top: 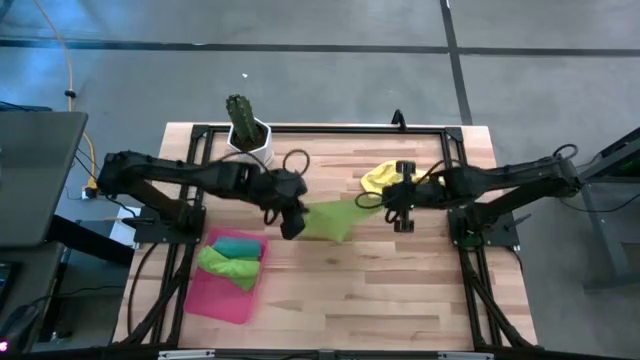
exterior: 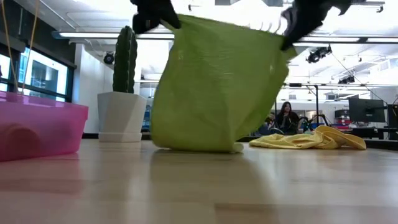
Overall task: Roll microfiber towels into tight, uniform cylinder then place into a basket
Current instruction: Roll the light green towel
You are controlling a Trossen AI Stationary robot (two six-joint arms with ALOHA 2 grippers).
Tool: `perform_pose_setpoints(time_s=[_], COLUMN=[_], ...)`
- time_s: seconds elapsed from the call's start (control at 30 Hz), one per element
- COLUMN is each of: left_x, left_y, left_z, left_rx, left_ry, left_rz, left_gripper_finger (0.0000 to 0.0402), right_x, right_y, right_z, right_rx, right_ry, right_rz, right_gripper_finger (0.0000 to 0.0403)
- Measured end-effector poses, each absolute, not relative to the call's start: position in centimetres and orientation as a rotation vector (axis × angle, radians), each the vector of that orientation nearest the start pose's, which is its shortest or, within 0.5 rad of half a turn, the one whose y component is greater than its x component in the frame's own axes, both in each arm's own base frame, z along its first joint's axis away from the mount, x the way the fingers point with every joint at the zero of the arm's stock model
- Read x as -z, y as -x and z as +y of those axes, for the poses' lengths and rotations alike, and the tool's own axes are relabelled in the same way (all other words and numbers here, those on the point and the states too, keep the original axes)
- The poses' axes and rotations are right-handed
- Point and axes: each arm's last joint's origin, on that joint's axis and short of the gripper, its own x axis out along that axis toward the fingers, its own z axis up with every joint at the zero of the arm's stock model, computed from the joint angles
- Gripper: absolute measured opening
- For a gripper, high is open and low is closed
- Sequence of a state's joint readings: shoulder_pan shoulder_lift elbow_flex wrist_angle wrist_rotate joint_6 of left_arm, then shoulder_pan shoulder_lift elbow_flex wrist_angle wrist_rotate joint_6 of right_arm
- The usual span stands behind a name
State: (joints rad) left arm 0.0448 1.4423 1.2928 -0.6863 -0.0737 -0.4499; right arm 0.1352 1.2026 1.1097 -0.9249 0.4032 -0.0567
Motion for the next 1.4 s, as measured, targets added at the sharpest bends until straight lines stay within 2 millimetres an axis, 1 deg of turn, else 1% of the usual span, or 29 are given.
perform_pose_setpoints(time_s=[0.07, 0.17, 0.27, 0.37, 0.43, 0.57, 0.63, 0.67, 0.73, 0.8, 0.87, 0.97, 1.0, 1.07, 1.1, 1.17, 1.27, 1.4], left_x=[-33.4, -36.0, -37.2, -38.1, -38.2, -38.1, -38.1, -38.1, -38.3, -38.4, -38.4, -38.2, -38.2, -38.2, -38.2, -38.1, -38.2, -38.7], left_y=[-29.7, -29.3, -29.2, -29.2, -29.2, -29.3, -29.3, -29.3, -29.2, -29.0, -29.0, -29.2, -29.3, -29.3, -29.3, -29.4, -29.2, -29.0], left_z=[2.0, 2.4, 2.7, 2.9, 2.7, 2.3, 2.3, 2.4, 2.8, 3.1, 3.2, 2.8, 2.7, 2.6, 2.6, 2.8, 3.5, 4.8], left_rx=[-0.359, -0.438, -0.515, -0.561, -0.518, -0.379, -0.378, -0.412, -0.527, -0.640, -0.668, -0.536, -0.488, -0.444, -0.448, -0.515, -0.676, -0.858], left_ry=[0.300, 0.123, -0.022, -0.028, 0.022, 0.105, 0.072, 0.033, -0.049, -0.096, -0.083, -0.007, 0.011, 0.003, -0.015, -0.072, -0.190, -0.337], left_rz=[0.823, 0.800, 0.789, 0.747, 0.744, 0.760, 0.764, 0.764, 0.756, 0.742, 0.732, 0.746, 0.754, 0.763, 0.765, 0.766, 0.768, 0.766], left_gripper_finger=[0.0000, 0.0000, 0.0000, 0.0000, 0.0000, 0.0000, 0.0000, 0.0000, 0.0000, 0.0000, 0.0000, 0.0000, 0.0000, 0.0000, 0.0000, 0.0000, 0.0000, 0.0000], right_x=[-32.3, -34.4, -35.8, -36.5, -36.5, -36.5, -36.8, -37.0, -37.3, -37.5, -37.4, -36.9, -36.8, -36.8, -36.9, -37.1, -37.5, -38.3], right_y=[-22.5, -22.6, -22.6, -22.5, -22.5, -22.6, -22.6, -22.7, -22.8, -22.7, -22.7, -22.5, -22.5, -22.5, -22.5, -22.6, -22.7, -23.1], right_z=[1.7, 1.4, 0.6, -0.3, -0.6, -0.7, -0.8, -1.0, -1.5, -1.9, -2.0, -1.6, -1.5, -1.5, -1.6, -1.9, -2.2, -3.0], right_rx=[0.250, 0.314, 0.384, 0.423, 0.347, 0.136, 0.143, 0.190, 0.338, 0.420, 0.377, 0.198, 0.162, 0.163, 0.195, 0.280, 0.389, 0.467], right_ry=[0.398, 0.506, 0.575, 0.558, 0.507, 0.399, 0.416, 0.446, 0.520, 0.561, 0.544, 0.483, 0.477, 0.483, 0.494, 0.531, 0.641, 0.798], right_rz=[0.947, 0.893, 0.875, 0.875, 0.883, 0.872, 0.859, 0.851, 0.843, 0.848, 0.856, 0.882, 0.888, 0.889, 0.886, 0.876, 0.871, 0.858], right_gripper_finger=[0.0001, 0.0000, 0.0000, 0.0000, 0.0000, 0.0000, 0.0000, 0.0000, 0.0000, 0.0000, 0.0000, 0.0000, 0.0000, 0.0000, 0.0000, 0.0000, 0.0000, 0.0000])
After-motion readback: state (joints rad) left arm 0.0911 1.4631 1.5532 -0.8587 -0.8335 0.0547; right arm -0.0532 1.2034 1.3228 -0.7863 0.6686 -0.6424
